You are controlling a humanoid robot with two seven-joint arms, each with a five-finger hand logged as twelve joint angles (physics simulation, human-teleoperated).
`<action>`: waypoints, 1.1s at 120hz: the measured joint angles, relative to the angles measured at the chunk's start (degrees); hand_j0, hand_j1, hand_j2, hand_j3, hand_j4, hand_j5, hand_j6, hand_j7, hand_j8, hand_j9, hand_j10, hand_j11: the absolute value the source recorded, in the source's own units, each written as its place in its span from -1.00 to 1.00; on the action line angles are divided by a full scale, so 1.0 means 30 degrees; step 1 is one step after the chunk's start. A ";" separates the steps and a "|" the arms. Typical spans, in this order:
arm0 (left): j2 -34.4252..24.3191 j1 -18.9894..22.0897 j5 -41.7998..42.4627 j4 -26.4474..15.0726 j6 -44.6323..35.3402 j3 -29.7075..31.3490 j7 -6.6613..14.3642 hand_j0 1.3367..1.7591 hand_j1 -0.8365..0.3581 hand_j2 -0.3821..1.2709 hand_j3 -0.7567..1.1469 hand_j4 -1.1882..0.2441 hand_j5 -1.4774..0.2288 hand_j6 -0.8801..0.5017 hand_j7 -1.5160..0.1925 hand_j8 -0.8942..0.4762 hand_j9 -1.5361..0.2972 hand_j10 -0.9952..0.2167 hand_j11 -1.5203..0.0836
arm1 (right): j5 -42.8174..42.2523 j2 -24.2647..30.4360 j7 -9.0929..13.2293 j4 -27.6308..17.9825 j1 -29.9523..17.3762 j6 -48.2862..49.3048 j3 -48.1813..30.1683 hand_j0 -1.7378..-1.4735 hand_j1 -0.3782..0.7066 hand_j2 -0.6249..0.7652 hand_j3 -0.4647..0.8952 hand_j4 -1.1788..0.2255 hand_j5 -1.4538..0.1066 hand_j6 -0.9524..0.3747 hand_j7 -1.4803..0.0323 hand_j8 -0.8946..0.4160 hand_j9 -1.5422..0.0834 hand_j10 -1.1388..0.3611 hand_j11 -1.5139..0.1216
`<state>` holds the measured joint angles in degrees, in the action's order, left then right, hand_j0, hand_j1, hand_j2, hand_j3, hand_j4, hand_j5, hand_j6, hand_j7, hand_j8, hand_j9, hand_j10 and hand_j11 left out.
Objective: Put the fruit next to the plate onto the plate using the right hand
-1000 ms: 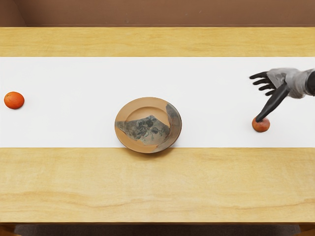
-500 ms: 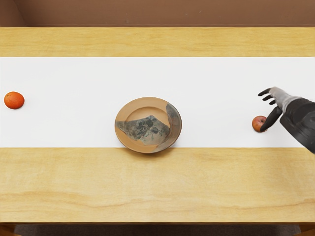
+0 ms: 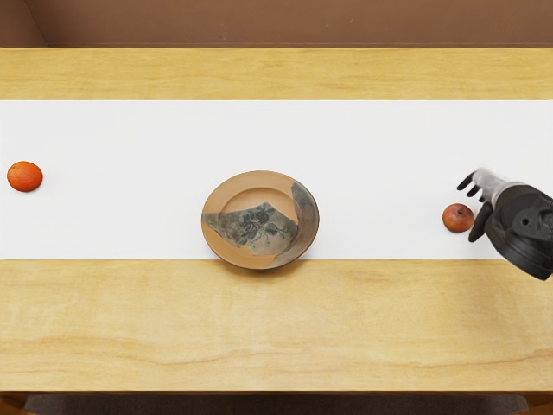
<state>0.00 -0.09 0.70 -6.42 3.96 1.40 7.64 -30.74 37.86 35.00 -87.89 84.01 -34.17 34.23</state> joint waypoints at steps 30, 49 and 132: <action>0.0000 0.0000 0.0000 0.0000 0.0000 0.0000 0.0000 0.52 0.97 -0.54 -0.21 0.64 0.72 0.26 0.76 0.29 0.66 0.63 0.88 | 0.0032 -0.0276 0.0000 0.0334 -0.0294 -0.0088 0.0078 -0.40 -0.15 -0.20 -0.32 0.16 0.26 -0.11 0.34 -0.19 0.32 0.04 0.28; 0.0000 0.0000 0.0000 0.0000 0.0000 0.0000 0.0000 0.52 0.97 -0.54 -0.21 0.64 0.72 0.26 0.76 0.29 0.66 0.63 0.88 | 0.0107 -0.0366 0.0000 0.0363 -0.0266 -0.0094 -0.0093 -0.40 -0.14 -0.20 -0.32 0.16 0.25 -0.12 0.33 -0.20 0.31 0.03 0.27; 0.0000 0.0000 0.0000 0.0000 0.0000 0.0000 0.0000 0.52 0.97 -0.54 -0.21 0.64 0.72 0.26 0.76 0.29 0.66 0.63 0.88 | 0.0442 -0.1077 0.0000 0.0643 -0.0180 -0.0067 -0.0214 -0.40 -0.13 -0.20 -0.32 0.15 0.25 -0.12 0.32 -0.20 0.31 0.03 0.27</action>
<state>0.00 -0.09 0.70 -6.42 3.96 1.40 7.64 -29.41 34.63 35.00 -85.97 83.47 -34.37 33.58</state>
